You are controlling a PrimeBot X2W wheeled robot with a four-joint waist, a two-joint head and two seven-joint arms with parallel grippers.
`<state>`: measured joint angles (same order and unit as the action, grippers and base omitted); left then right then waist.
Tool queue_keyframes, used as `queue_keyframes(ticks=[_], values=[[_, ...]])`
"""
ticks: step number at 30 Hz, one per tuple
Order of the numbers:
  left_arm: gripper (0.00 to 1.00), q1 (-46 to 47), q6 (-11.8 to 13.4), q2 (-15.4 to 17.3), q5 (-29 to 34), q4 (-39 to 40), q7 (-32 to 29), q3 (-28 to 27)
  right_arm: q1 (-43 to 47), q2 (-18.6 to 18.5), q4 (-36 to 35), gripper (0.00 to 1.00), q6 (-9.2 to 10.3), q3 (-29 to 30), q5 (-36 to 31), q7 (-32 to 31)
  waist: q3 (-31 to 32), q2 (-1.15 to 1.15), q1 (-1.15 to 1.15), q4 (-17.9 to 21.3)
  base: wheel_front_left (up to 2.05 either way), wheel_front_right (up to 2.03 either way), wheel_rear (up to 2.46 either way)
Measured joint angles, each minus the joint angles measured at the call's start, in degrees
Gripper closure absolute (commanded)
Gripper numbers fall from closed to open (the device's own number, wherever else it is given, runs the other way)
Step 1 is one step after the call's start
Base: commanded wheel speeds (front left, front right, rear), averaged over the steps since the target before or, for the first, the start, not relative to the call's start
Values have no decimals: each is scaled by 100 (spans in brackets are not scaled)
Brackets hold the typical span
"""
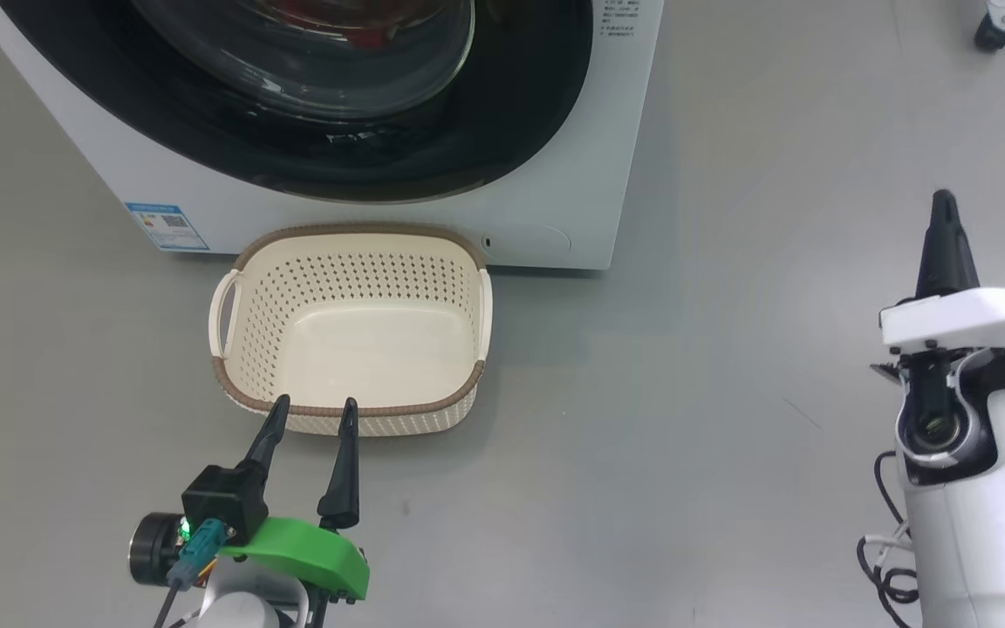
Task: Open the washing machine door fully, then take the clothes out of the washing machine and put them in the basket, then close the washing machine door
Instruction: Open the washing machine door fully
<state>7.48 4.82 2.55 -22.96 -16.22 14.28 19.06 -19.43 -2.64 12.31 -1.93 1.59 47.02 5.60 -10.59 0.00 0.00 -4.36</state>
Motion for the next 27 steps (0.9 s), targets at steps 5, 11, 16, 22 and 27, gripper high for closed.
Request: queue_keyframes(ticks=[5, 11, 16, 22, 27], values=[[0, 183, -8, -5, -12, 41, 0, 76, -590, -15, -3, 100, 53, 238, 610, -367, -281, 0, 0, -146, 0, 0, 0], [0, 400, -9, -16, -80, 151, 1, 151, -1296, -24, -1, 100, 225, 506, 1381, -860, -603, 0, 0, -370, 0, 0, 0], [0, 482, -9, -19, -201, 181, 2, 203, -1866, -45, 46, 100, 377, 591, 1656, -1184, -883, 0, 0, -547, 0, 0, 0], [0, 616, -9, -23, -277, 198, 16, 266, -2450, -65, 194, 100, 515, 608, 1940, -1524, -1202, 0, 0, -735, 0, 0, 0], [0, 736, -14, -33, -358, 197, 16, 366, -2863, -78, 420, 100, 622, 671, 2114, -1727, -1436, 0, 0, -876, 0, 0, 0]])
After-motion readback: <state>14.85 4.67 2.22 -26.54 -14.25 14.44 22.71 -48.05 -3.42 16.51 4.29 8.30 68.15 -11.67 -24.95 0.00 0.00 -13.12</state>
